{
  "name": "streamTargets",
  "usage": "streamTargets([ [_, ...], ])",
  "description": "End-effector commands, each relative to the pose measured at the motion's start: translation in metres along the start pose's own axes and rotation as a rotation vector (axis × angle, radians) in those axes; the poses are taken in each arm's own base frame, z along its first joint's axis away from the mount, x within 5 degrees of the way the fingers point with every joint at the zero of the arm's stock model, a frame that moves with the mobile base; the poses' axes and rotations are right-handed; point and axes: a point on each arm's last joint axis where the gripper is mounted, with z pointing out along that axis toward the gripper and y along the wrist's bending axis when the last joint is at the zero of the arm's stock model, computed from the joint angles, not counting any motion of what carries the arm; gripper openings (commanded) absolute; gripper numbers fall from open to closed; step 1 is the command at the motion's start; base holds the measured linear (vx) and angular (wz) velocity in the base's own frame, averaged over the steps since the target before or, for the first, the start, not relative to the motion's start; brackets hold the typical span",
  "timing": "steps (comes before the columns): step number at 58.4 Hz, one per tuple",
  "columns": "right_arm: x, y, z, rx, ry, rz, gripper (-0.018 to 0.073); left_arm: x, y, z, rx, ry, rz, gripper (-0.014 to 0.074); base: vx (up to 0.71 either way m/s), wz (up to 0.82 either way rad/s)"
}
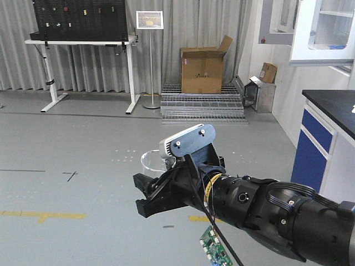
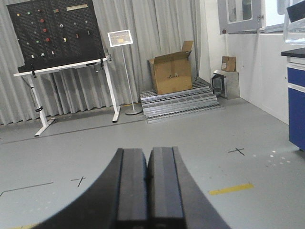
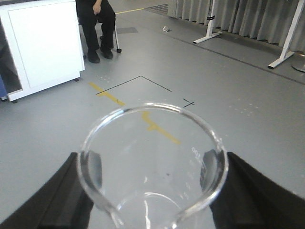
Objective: Pick beaker and place in left cabinet
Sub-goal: 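Hold the beaker in the right gripper while the base turns away, then carry the beaker in the right gripper toward the open white cabinet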
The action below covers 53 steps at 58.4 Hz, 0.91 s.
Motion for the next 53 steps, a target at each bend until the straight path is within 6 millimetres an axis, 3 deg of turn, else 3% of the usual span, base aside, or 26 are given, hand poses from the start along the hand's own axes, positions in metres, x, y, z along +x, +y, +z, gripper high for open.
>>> streamTargets([
  [1, -0.0325, -0.0001, -0.0148, -0.020, -0.140, -0.002, -0.0001, -0.0026, 0.0000, -0.0013, -0.007, -0.077, -0.006, 0.0001, 0.74, -0.05],
  [53, -0.0322, -0.0002, -0.0147, -0.019, -0.137, -0.002, -0.0001, -0.0026, 0.0000, -0.0013, -0.007, -0.077, -0.006, 0.0001, 0.73, -0.02],
])
